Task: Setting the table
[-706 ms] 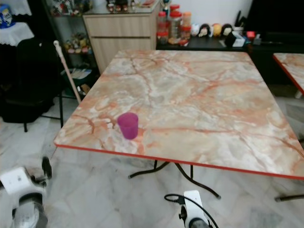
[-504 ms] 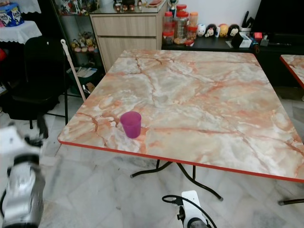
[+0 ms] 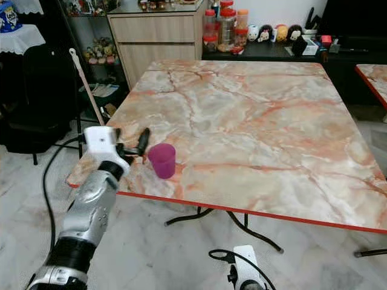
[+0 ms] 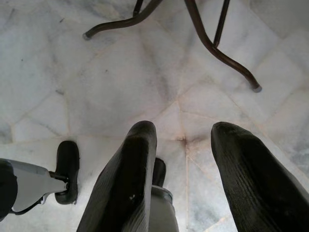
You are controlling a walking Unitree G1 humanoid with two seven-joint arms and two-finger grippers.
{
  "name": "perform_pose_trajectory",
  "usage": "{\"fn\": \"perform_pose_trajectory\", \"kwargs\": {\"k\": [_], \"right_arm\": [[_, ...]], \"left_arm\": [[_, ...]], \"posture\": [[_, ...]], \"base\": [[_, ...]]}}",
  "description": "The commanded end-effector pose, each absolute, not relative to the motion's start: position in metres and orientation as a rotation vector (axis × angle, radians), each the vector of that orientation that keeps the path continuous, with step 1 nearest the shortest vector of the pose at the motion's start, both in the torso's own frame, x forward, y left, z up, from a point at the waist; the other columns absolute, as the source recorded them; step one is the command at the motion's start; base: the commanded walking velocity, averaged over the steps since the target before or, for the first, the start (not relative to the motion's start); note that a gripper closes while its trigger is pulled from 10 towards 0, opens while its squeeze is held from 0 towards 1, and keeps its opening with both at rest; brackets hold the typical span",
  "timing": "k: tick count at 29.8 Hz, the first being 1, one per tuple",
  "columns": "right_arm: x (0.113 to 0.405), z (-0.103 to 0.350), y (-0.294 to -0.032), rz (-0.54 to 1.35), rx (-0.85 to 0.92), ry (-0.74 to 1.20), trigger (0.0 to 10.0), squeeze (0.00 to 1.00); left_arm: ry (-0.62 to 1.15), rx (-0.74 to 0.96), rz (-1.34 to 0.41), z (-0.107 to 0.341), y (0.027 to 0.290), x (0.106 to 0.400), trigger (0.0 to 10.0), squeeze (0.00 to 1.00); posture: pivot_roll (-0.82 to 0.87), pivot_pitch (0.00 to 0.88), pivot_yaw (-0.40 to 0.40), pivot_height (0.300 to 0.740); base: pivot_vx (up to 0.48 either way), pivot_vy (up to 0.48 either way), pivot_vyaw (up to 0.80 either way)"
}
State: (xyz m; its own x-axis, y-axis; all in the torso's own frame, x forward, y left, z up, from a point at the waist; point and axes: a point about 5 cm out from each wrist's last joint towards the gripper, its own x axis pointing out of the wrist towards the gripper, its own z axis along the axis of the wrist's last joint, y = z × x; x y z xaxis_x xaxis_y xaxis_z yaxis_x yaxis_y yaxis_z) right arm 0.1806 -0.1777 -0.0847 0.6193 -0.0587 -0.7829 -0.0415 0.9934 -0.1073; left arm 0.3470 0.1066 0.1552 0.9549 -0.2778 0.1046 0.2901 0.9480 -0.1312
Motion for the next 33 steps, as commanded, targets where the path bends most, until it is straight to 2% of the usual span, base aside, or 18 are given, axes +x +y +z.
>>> {"fn": "perform_pose_trajectory", "kwargs": {"k": [1,5,6,9,15,24,33], "right_arm": [[0.183,-0.084,-0.175,-0.024,-0.102,0.898,10.0,0.0],[0.184,-0.083,-0.176,-0.031,-0.098,0.895,10.0,0.0],[0.183,-0.084,-0.177,-0.027,-0.101,0.898,10.0,0.0],[0.182,-0.084,-0.177,-0.027,-0.101,0.903,10.0,0.0],[0.179,-0.086,-0.175,-0.022,-0.099,0.909,10.0,0.0],[0.181,-0.085,-0.175,-0.027,-0.095,0.903,10.0,0.0],[0.182,-0.084,-0.175,-0.034,-0.092,0.901,10.0,0.0]], "left_arm": [[-0.032,-0.122,-0.315,0.153,0.102,0.352,10.0,0.0],[0.018,-0.107,-0.381,0.156,0.1,0.359,10.0,0.0],[0.066,-0.042,-0.393,0.153,0.102,0.361,10.0,0.0],[0.132,-0.004,-0.418,0.15,0.108,0.362,10.0,0.0],[0.178,0.026,-0.434,0.149,0.117,0.363,10.0,0.0],[0.262,-0.016,-0.437,0.141,0.116,0.362,10.0,0.0],[0.253,-0.034,-0.447,0.147,0.111,0.367,10.0,0.0]], "posture": [[0.07,0.0,0.073,0.74],[0.07,0.002,0.076,0.74],[0.07,0.007,0.075,0.74],[0.07,0.016,0.079,0.74],[0.08,0.025,0.08,0.74],[0.06,0.022,0.082,0.74],[0.06,0.016,0.087,0.74]], "base": [[0.0,0.0,0.0],[0.0,0.0,0.0],[0.0,0.0,0.0],[0.0,0.0,0.0],[0.0,0.0,0.0],[0.0,0.0,0.0],[0.0,0.0,0.0]]}}
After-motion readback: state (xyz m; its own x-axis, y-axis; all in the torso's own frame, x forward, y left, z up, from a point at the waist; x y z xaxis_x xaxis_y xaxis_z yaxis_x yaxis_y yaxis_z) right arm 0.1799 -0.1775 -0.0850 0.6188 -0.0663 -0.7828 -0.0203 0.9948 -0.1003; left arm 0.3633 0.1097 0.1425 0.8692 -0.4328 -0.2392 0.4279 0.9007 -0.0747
